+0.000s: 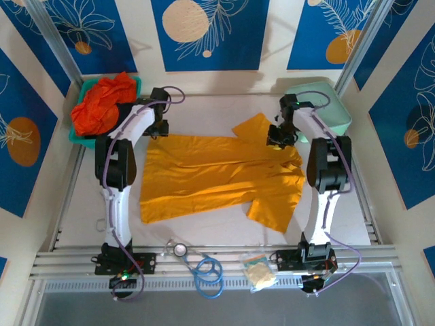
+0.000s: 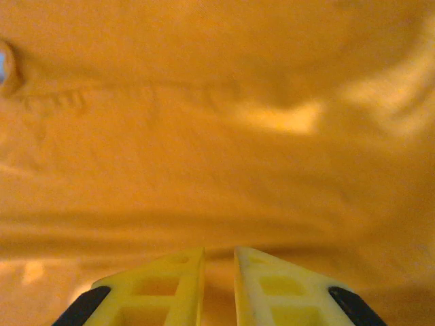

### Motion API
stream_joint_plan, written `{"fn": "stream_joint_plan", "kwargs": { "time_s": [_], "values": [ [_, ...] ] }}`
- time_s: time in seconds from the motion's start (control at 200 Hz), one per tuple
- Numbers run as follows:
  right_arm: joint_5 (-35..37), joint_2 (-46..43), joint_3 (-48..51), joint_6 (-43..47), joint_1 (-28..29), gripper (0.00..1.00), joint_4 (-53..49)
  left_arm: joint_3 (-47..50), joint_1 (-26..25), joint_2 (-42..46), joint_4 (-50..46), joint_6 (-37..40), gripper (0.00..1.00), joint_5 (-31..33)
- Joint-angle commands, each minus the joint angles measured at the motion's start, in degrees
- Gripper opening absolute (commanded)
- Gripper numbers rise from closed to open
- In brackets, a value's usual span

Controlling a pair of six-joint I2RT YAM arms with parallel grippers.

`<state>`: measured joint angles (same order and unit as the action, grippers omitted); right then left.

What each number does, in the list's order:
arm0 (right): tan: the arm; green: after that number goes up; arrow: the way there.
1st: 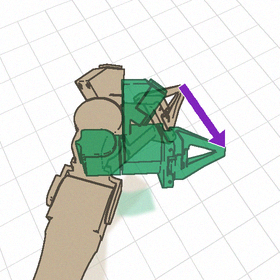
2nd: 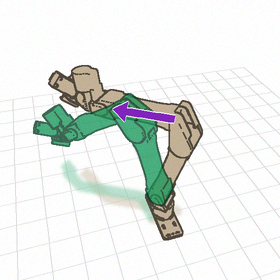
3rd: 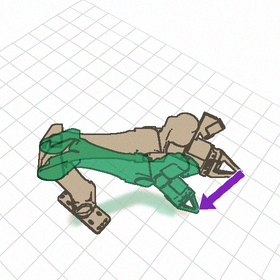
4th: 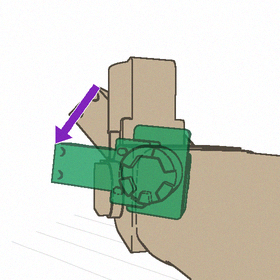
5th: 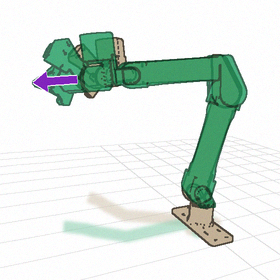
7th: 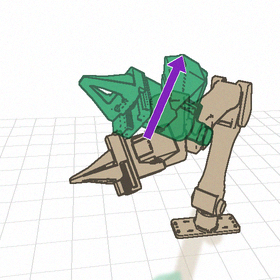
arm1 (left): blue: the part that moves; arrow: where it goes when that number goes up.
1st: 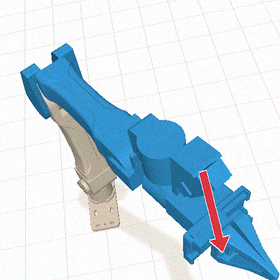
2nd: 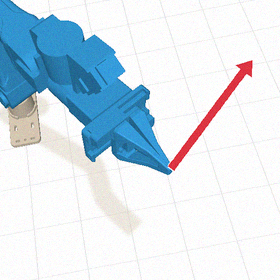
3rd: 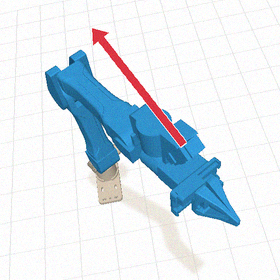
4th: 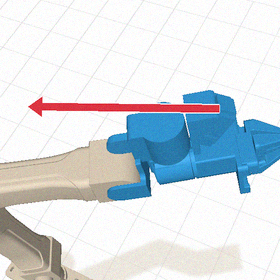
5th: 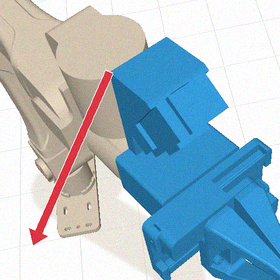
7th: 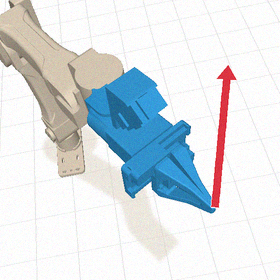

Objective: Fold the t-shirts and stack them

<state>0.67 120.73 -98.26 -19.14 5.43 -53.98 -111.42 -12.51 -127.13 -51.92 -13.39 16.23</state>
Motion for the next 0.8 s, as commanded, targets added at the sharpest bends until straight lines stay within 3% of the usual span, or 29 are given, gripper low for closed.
{"fn": "stream_joint_plan", "kwargs": {
  "time_s": [0.0, 0.12, 0.265, 0.62, 0.795],
  "values": [
    [-6.91, 6.33, -5.63, -1.68, 1.43, 0.19, 0.8, -1.0, -0.14, 3.91, -0.55, 0.02, 0.52, -1.55],
    [-9.22, 11.53, -10.2, -3.12, 2.57, 0.19, 0.32, -0.17, -0.14, 5.26, -0.03, 0.54, 0.52, -0.79],
    [-5.15, 14.86, -13.39, -4.56, 3.55, 0.18, -3.59, 0.39, -0.14, 5.78, 0.74, 0.5, 0.53, 0.56],
    [4.86, 9.85, -4.33, -4.81, 1.55, 0.18, -5.25, -11.08, 0.99, -5.54, -5.25, 0.06, 0.56, 0.47],
    [3.86, 8.65, -4.36, -3.84, 1.41, 0.18, -5.44, -16.98, 1.52, -11.71, -6.26, 1.96, 0.53, -1.96]
  ]
}}
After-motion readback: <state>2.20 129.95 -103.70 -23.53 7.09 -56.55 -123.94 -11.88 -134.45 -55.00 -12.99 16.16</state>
